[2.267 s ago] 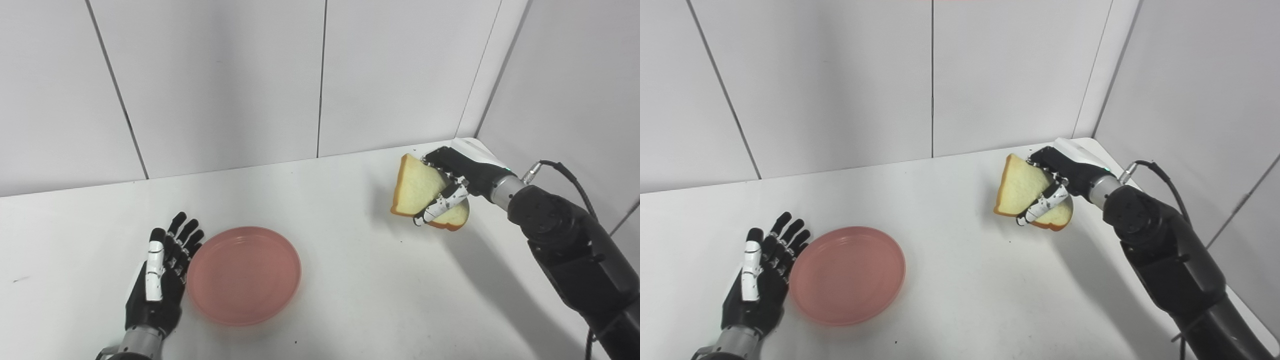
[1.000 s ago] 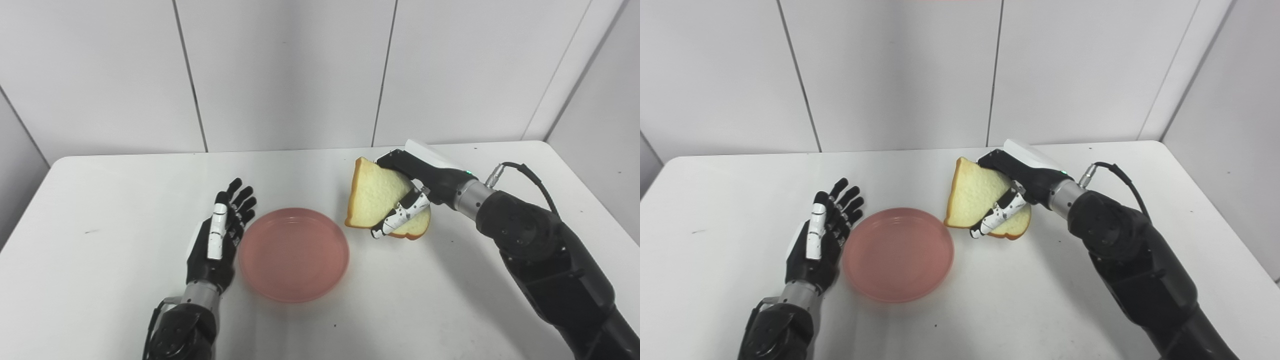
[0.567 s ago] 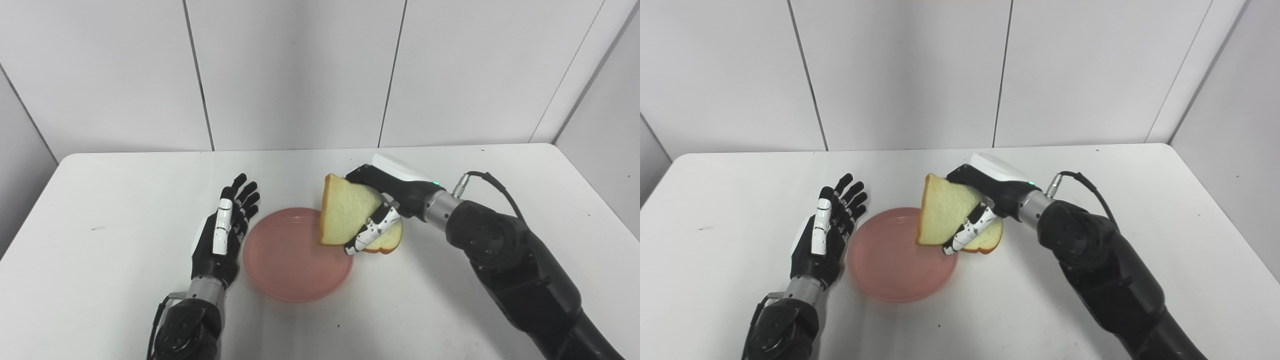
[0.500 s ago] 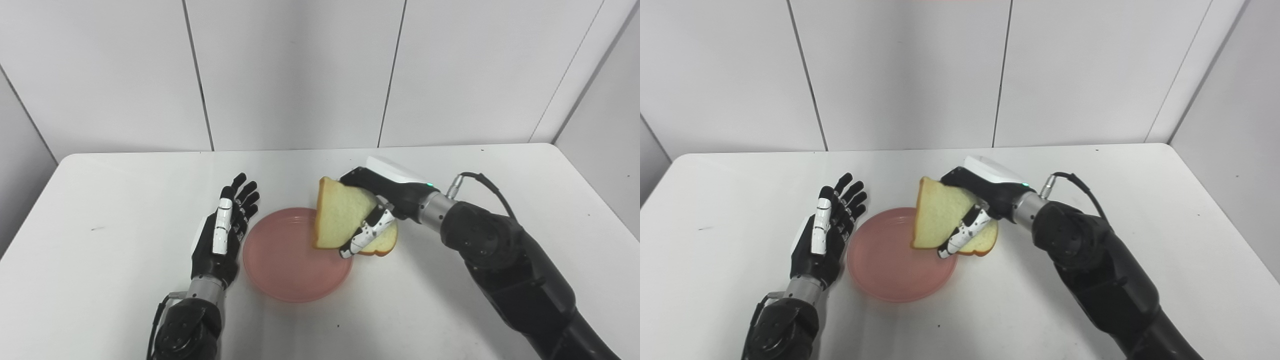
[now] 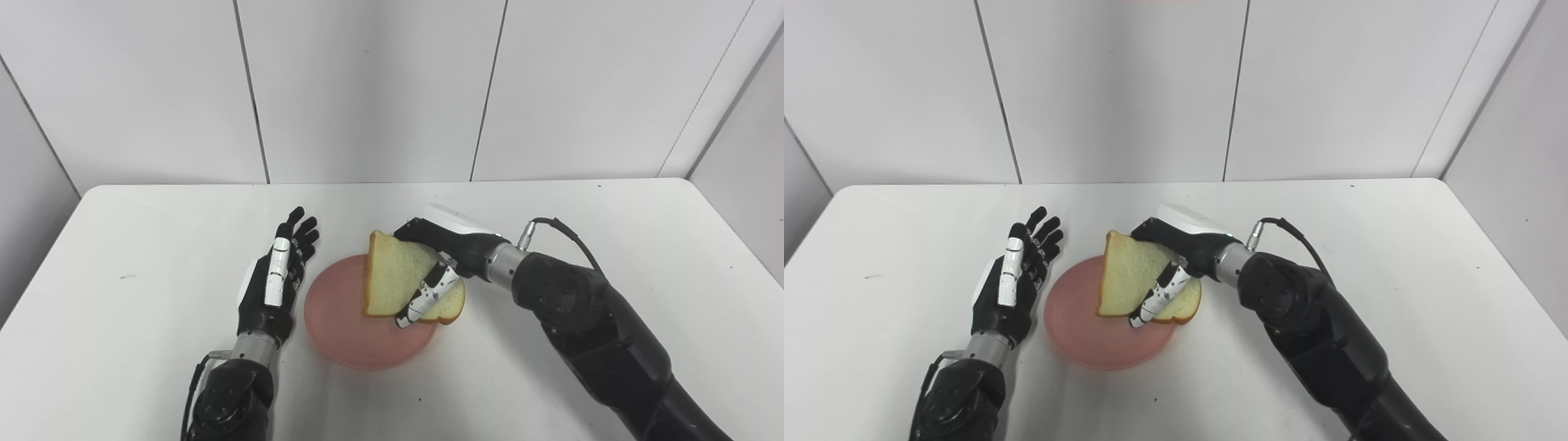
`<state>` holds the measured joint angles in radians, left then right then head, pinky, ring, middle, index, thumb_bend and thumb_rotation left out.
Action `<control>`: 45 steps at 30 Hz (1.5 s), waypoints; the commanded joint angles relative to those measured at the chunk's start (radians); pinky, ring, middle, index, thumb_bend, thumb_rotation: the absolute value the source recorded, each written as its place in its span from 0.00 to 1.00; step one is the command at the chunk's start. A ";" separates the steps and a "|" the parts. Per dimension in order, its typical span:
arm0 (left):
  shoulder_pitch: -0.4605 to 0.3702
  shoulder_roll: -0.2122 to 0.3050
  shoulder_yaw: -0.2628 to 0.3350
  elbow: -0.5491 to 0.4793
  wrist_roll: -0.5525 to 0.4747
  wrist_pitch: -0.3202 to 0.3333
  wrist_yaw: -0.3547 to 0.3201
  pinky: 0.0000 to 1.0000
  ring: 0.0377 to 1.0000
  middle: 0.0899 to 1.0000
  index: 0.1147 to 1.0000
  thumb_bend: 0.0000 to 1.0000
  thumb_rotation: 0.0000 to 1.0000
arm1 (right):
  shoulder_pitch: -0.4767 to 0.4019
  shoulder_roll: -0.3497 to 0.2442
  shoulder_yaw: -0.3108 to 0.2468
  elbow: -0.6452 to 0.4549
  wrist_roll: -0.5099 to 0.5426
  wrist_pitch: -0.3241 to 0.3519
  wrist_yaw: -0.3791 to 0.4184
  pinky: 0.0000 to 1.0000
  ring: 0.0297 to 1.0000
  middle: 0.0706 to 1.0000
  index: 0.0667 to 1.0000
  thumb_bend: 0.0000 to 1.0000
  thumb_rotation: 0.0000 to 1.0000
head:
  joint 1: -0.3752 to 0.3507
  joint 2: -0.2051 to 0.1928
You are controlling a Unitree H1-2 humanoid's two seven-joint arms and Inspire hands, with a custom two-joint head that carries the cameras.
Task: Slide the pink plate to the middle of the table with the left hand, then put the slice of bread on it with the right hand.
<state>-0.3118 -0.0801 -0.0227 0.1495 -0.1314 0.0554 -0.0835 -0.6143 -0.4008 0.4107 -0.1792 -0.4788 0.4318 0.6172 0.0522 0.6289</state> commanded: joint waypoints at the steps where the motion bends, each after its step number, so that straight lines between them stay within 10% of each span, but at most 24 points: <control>1: -0.047 0.001 0.003 -0.023 -0.001 -0.009 0.001 0.98 0.94 0.93 0.92 0.75 0.96 | -0.048 0.010 0.000 -0.003 -0.010 -0.050 -0.025 0.23 0.31 0.36 0.49 0.52 0.00 | 0.004 -0.001; 40: -0.058 -0.013 -0.004 -0.012 0.011 -0.017 0.028 0.98 0.94 0.92 0.91 0.74 0.97 | -0.002 0.130 0.088 0.172 -0.235 -0.224 -0.205 0.50 0.56 0.45 0.46 0.53 0.01 | 0.024 -0.001; 42: -0.059 -0.012 -0.005 -0.011 0.011 -0.018 0.027 0.98 0.94 0.92 0.91 0.74 0.98 | 0.000 0.123 0.083 0.162 -0.236 -0.237 -0.205 0.53 0.60 0.60 0.46 0.52 0.11 | 0.024 -0.003; 45: -0.059 -0.013 -0.005 -0.011 0.011 -0.018 0.028 0.98 0.94 0.92 0.91 0.74 0.98 | 0.004 0.112 0.077 0.139 -0.241 -0.240 -0.194 0.62 0.71 0.78 0.80 0.80 0.26 | 0.023 -0.003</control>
<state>-0.3279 -0.0872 -0.0253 0.1600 -0.1294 0.0554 -0.0579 -0.5816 -0.2793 0.5067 0.0046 -0.7127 0.2277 0.4404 0.0752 0.6274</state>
